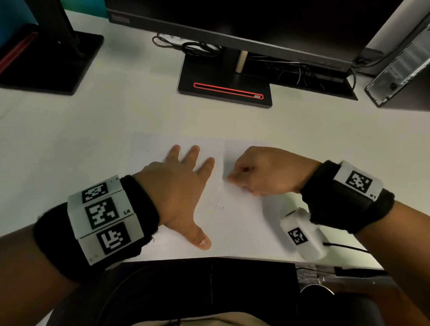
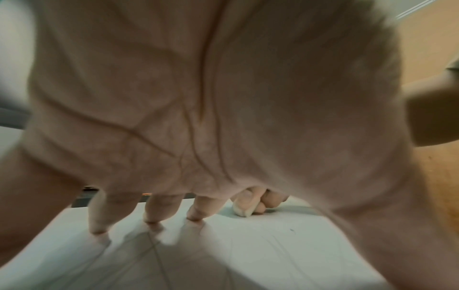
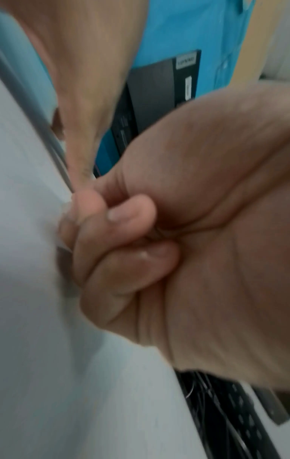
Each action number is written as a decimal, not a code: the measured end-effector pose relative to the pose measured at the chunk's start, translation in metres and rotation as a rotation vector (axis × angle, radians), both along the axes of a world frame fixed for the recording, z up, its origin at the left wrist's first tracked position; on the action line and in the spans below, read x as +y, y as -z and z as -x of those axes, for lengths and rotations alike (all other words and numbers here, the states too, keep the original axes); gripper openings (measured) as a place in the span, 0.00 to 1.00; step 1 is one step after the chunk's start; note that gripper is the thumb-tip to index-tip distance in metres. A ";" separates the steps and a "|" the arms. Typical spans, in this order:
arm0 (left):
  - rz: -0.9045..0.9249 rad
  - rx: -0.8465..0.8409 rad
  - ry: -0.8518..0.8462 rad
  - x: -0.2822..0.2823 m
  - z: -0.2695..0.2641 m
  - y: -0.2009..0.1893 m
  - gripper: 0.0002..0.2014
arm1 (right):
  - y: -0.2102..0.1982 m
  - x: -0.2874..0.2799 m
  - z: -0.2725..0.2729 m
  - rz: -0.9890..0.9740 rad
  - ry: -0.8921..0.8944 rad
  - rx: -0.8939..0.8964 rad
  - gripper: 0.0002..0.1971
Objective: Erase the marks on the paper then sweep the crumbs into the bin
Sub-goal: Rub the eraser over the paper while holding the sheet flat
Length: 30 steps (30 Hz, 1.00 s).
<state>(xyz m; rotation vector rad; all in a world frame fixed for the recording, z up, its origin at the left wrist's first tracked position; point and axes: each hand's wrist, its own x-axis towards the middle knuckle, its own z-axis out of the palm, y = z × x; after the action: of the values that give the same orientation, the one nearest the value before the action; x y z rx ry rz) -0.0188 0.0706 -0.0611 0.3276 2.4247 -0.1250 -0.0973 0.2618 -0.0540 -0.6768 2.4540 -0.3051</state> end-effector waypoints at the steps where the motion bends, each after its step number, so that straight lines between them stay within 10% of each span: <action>1: -0.002 -0.001 -0.001 0.000 0.000 0.000 0.77 | 0.001 0.003 0.002 0.002 0.027 -0.030 0.24; 30: -0.005 -0.008 -0.004 0.000 -0.001 -0.002 0.77 | -0.002 0.002 0.009 0.060 0.118 -0.021 0.23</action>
<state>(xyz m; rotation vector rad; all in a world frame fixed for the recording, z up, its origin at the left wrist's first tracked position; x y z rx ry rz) -0.0173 0.0702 -0.0592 0.3249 2.4178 -0.1155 -0.1066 0.2643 -0.0516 -0.5519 2.4778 -0.4310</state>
